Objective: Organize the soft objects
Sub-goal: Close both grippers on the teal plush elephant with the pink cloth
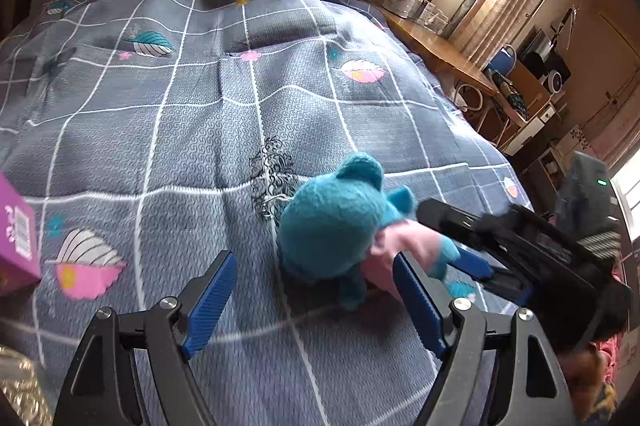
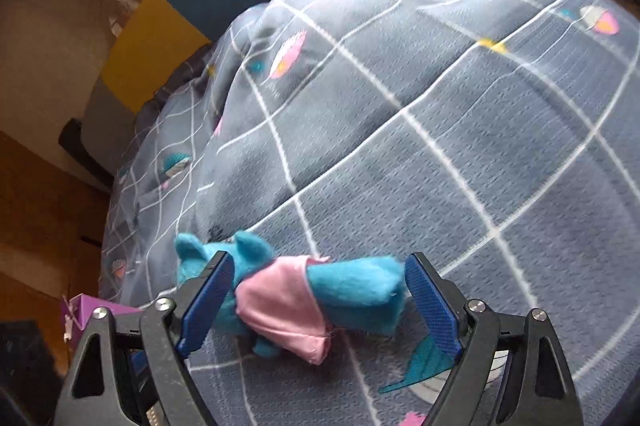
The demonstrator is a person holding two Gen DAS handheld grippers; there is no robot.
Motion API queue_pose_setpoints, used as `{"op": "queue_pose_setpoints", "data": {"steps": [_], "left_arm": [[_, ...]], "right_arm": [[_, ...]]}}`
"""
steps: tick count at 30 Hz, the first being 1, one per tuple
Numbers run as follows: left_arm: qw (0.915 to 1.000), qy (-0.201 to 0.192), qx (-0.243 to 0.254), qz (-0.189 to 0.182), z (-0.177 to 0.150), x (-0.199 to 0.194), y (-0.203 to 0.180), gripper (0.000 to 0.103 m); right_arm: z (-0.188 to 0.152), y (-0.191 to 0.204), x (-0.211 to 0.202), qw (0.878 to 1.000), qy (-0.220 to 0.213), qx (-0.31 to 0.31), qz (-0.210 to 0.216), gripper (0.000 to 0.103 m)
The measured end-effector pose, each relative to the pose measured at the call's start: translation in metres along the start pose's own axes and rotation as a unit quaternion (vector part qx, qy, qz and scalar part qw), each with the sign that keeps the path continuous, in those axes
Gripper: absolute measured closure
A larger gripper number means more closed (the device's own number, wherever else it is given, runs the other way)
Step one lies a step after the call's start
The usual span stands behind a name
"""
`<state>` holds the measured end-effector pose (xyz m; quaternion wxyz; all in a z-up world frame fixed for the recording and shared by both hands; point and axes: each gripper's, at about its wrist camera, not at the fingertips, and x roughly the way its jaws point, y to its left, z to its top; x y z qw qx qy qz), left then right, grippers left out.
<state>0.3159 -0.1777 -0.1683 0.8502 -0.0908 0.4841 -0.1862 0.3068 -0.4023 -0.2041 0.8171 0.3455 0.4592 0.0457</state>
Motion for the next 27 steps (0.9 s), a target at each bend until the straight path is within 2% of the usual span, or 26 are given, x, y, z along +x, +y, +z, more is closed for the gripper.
{"op": "queue_pose_setpoints", "data": {"steps": [2,5,8,11,13,15,16,20,23,27], "left_arm": [[1.0000,-0.002,0.005,-0.004,0.006,0.009,-0.001,0.022],[0.9997,-0.012,0.022,-0.006,0.016,0.017,-0.004,0.018],[0.9998,-0.004,0.017,-0.004,0.026,0.029,0.000,0.014],[0.9998,0.001,0.014,-0.012,0.032,0.037,0.003,0.014],[0.9997,0.012,0.007,-0.022,0.033,0.041,0.004,0.014],[0.9989,0.022,-0.005,-0.041,0.034,0.044,0.006,0.026],[0.9984,0.026,-0.007,-0.049,0.033,0.045,0.006,0.037],[0.9981,0.025,0.017,-0.054,0.028,0.043,-0.003,0.049],[0.9978,0.029,0.013,-0.059,0.028,0.042,0.001,0.052],[0.9980,0.030,0.023,-0.051,0.029,0.033,-0.001,0.056]], "right_arm": [[-0.001,0.003,0.000,1.000,0.008,0.005,0.019,0.025],[-0.001,0.004,0.000,0.999,0.014,0.013,0.036,0.025],[-0.002,0.003,0.006,0.999,0.027,0.016,0.030,0.025],[-0.003,-0.002,0.013,0.998,0.042,0.025,0.029,0.033],[-0.003,-0.002,0.013,0.998,0.049,0.028,0.029,0.034],[-0.002,-0.002,0.012,0.998,0.055,0.022,0.029,0.040],[-0.003,-0.001,0.012,0.998,0.060,0.015,0.027,0.041],[-0.009,0.010,0.019,0.995,0.089,-0.031,0.013,0.052],[-0.014,0.023,0.030,0.993,0.094,-0.073,0.005,0.059],[-0.019,0.031,0.033,0.989,0.100,-0.105,0.009,0.063]]}}
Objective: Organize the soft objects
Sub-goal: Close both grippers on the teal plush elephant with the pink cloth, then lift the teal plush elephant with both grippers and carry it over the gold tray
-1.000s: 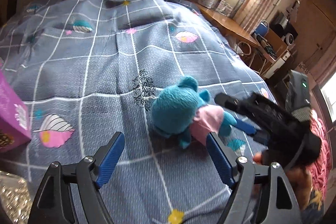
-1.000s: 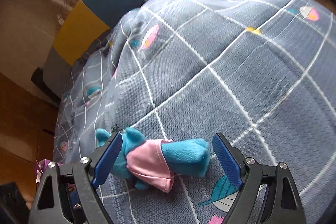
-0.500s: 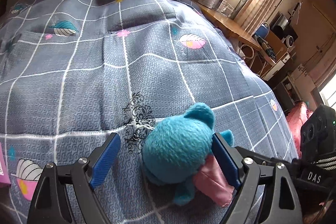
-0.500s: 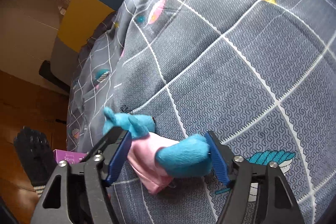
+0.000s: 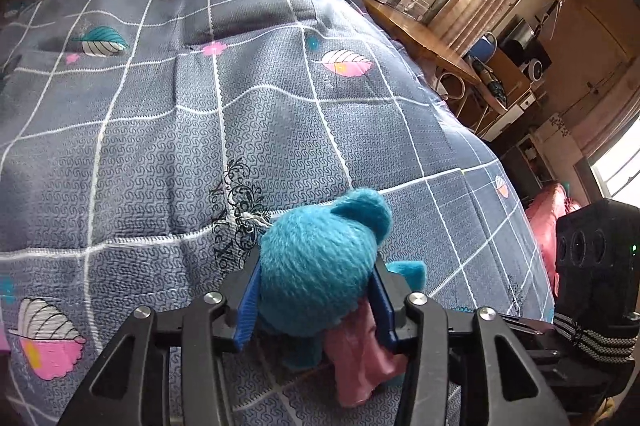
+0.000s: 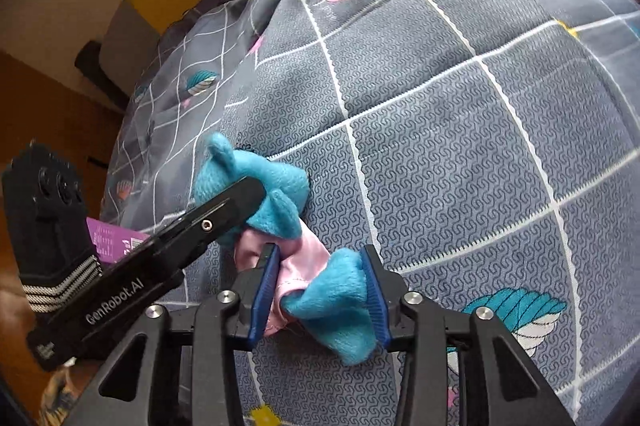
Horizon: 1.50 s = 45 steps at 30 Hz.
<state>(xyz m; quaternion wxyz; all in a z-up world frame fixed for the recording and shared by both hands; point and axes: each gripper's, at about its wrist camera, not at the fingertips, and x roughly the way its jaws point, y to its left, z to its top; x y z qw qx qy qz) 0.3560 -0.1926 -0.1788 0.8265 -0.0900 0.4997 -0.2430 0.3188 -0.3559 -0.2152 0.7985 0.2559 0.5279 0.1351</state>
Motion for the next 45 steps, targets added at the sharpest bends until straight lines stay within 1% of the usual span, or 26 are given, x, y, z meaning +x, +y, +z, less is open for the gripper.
{"op": "queue_pose_setpoints", "data": {"steps": [1,2,4,6,8,10,11,12,14,17,20,25,30,37,41,45], "left_arm": [[1.0000,-0.001,0.003,0.000,0.000,-0.003,-0.001,0.056],[1.0000,-0.004,0.008,0.003,0.002,-0.008,-0.003,0.056],[0.9999,-0.007,0.011,0.006,0.005,-0.016,-0.005,0.057],[0.9997,-0.013,0.015,0.011,0.010,-0.026,-0.007,0.057],[0.9996,-0.018,0.020,0.013,0.014,-0.036,-0.011,0.057],[0.9992,-0.021,0.029,0.018,0.018,-0.047,-0.016,0.057],[0.9988,-0.025,0.035,0.024,0.019,-0.052,-0.019,0.057],[0.9984,-0.028,0.040,0.028,0.020,-0.059,-0.022,0.057],[0.9978,-0.029,0.047,0.037,0.022,-0.068,-0.026,0.057],[0.9965,-0.035,0.058,0.049,0.024,-0.085,-0.030,0.057],[0.9949,-0.046,0.069,0.059,0.029,-0.106,-0.031,0.057],[0.9908,-0.071,0.086,0.077,0.036,-0.145,-0.030,0.057],[0.9876,-0.094,0.077,0.099,0.044,-0.184,-0.009,0.057],[0.9838,-0.118,0.040,0.129,0.045,-0.238,0.041,0.057],[0.9798,-0.138,0.023,0.143,0.037,-0.274,0.070,0.057],[0.9763,-0.156,-0.010,0.149,0.018,-0.310,0.103,0.057]], "right_arm": [[-0.001,0.003,0.001,1.000,0.006,-0.010,0.007,0.063],[0.000,0.007,0.000,1.000,0.003,-0.017,0.010,0.064],[0.001,0.009,-0.003,1.000,-0.010,-0.016,0.025,0.060],[0.001,0.009,-0.003,0.999,-0.013,-0.010,0.037,0.048],[0.002,0.010,-0.009,0.998,-0.017,-0.012,0.058,0.046],[0.001,0.021,-0.018,0.996,-0.035,-0.041,0.064,0.056],[0.000,0.024,-0.023,0.995,-0.041,-0.053,0.074,0.070],[-0.001,0.029,-0.027,0.994,-0.047,-0.061,0.083,0.075],[-0.003,0.036,-0.033,0.992,-0.059,-0.077,0.085,0.078],[-0.005,0.044,-0.042,0.988,-0.070,-0.094,0.095,0.078],[-0.005,0.051,-0.050,0.986,-0.088,-0.083,0.113,0.080],[-0.004,0.087,-0.068,0.983,-0.111,-0.108,0.097,0.081],[0.003,0.131,-0.078,0.980,-0.124,-0.128,0.091,0.082],[0.006,0.205,-0.078,0.976,-0.121,-0.155,0.089,0.082],[-0.002,0.245,-0.072,0.973,-0.116,-0.176,0.093,0.084],[-0.018,0.287,-0.063,0.968,-0.105,-0.204,0.103,0.084]]}}
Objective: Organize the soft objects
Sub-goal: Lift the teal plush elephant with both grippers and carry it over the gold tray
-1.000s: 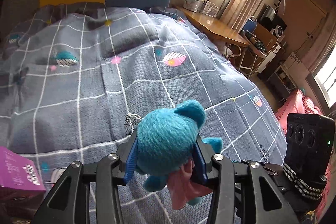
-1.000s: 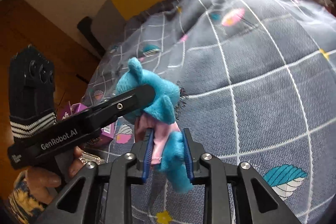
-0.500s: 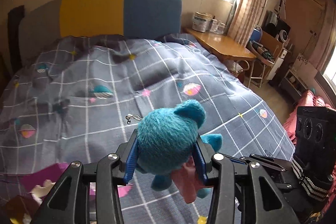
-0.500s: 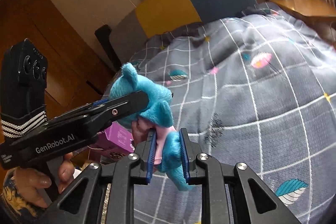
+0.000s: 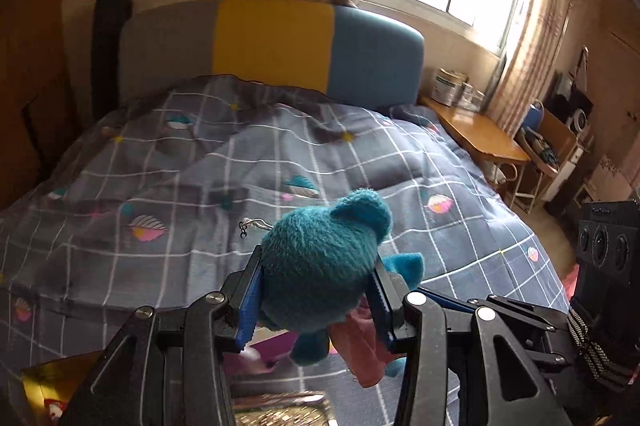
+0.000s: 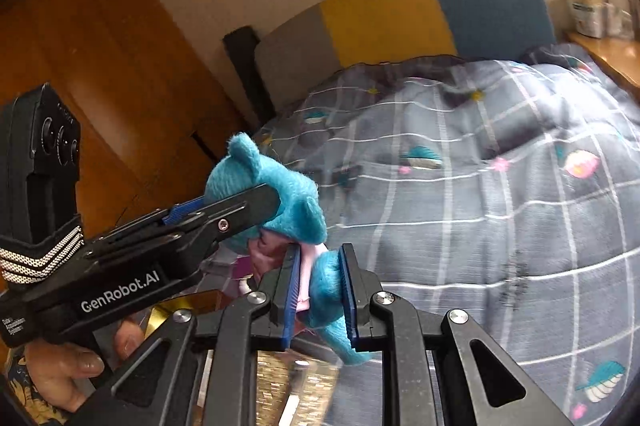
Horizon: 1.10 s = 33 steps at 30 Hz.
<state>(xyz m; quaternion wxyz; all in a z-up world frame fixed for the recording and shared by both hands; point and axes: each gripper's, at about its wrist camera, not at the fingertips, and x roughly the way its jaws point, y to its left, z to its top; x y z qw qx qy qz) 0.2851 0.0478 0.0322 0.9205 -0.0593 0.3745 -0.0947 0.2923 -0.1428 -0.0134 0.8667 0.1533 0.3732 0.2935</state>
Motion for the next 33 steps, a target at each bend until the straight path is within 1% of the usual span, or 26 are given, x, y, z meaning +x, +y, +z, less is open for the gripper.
{"op": "queue_pose_setpoints", "data": {"steps": [5,8,15,19,21,26,33], "left_arm": [[0.9989,-0.020,-0.042,0.009,-0.022,-0.036,0.046,0.057],[0.9970,-0.033,-0.066,0.025,-0.040,-0.056,0.071,0.057],[0.9914,-0.062,-0.095,0.065,-0.090,-0.092,0.108,0.057],[0.9868,-0.063,-0.131,0.071,-0.121,-0.105,0.130,0.057],[0.9850,-0.064,-0.140,0.078,-0.134,-0.110,0.138,0.057],[0.9824,-0.069,-0.143,0.099,-0.168,-0.124,0.143,0.057],[0.9801,-0.075,-0.133,0.127,-0.206,-0.146,0.147,0.057]], "right_arm": [[-0.011,0.049,0.019,0.999,0.014,-0.034,0.023,0.085],[-0.020,0.075,0.028,0.998,0.026,-0.051,0.038,0.086],[-0.050,0.125,0.051,0.992,0.062,-0.087,0.065,0.086],[-0.071,0.148,0.063,0.988,0.081,-0.108,0.070,0.086],[-0.082,0.157,0.067,0.987,0.090,-0.114,0.075,0.087],[-0.106,0.175,0.076,0.982,0.107,-0.131,0.083,0.088],[-0.142,0.195,0.078,0.976,0.125,-0.145,0.099,0.090]]}}
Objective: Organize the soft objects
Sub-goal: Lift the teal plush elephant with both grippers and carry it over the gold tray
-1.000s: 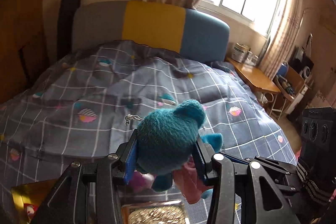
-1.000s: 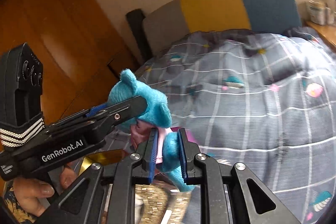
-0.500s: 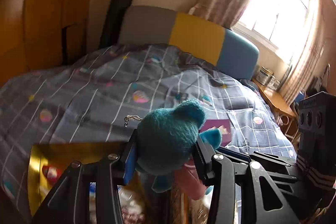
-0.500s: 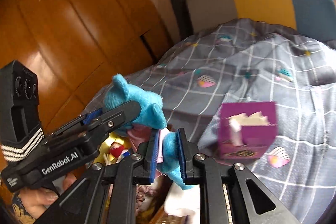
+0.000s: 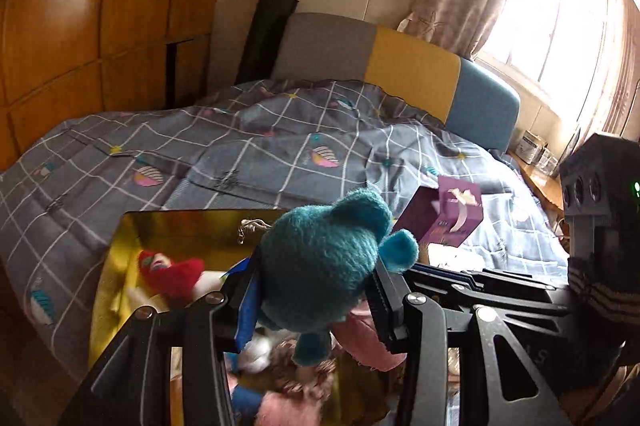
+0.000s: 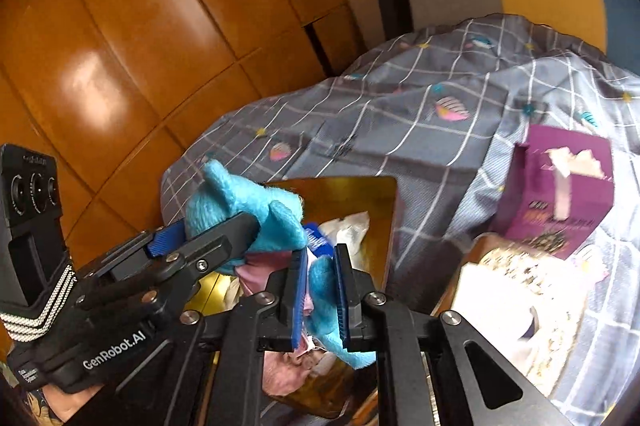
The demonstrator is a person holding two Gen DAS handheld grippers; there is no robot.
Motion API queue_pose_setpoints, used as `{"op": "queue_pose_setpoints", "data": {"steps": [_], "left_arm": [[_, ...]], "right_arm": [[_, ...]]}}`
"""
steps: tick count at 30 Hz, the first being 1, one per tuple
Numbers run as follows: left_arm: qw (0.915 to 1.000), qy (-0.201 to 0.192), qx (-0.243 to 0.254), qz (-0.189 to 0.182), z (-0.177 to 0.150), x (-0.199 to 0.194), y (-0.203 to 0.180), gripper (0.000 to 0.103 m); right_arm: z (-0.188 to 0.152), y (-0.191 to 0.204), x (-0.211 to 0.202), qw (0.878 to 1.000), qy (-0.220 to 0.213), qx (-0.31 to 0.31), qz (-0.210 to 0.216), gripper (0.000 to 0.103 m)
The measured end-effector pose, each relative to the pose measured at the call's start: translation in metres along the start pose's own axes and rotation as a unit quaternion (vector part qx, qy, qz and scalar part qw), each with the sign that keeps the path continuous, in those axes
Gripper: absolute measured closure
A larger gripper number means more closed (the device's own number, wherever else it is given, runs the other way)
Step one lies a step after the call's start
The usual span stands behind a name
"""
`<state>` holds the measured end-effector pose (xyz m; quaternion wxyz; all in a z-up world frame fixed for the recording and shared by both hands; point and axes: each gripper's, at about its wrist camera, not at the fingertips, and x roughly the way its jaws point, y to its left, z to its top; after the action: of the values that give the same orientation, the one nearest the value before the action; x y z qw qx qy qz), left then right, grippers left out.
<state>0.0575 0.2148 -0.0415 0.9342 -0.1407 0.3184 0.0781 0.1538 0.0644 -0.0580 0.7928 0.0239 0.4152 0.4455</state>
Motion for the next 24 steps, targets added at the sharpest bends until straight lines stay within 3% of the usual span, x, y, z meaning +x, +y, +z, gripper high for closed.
{"op": "queue_pose_setpoints", "data": {"steps": [14,18,20,24], "left_arm": [[0.9994,0.015,-0.032,0.004,-0.033,-0.015,0.041,0.057],[0.9991,0.017,-0.040,0.003,-0.036,-0.017,0.053,0.057],[0.9988,0.019,-0.045,0.001,-0.039,-0.017,0.059,0.057],[0.9969,0.040,-0.068,-0.007,-0.045,-0.008,0.074,0.057]], "right_arm": [[-0.030,0.036,0.027,0.999,0.026,-0.024,0.014,0.093],[-0.038,0.039,0.023,0.999,0.018,-0.036,0.029,0.087],[-0.042,0.040,0.018,0.998,0.016,-0.047,0.036,0.079],[-0.046,0.052,0.015,0.995,0.024,-0.085,0.051,0.044]]}}
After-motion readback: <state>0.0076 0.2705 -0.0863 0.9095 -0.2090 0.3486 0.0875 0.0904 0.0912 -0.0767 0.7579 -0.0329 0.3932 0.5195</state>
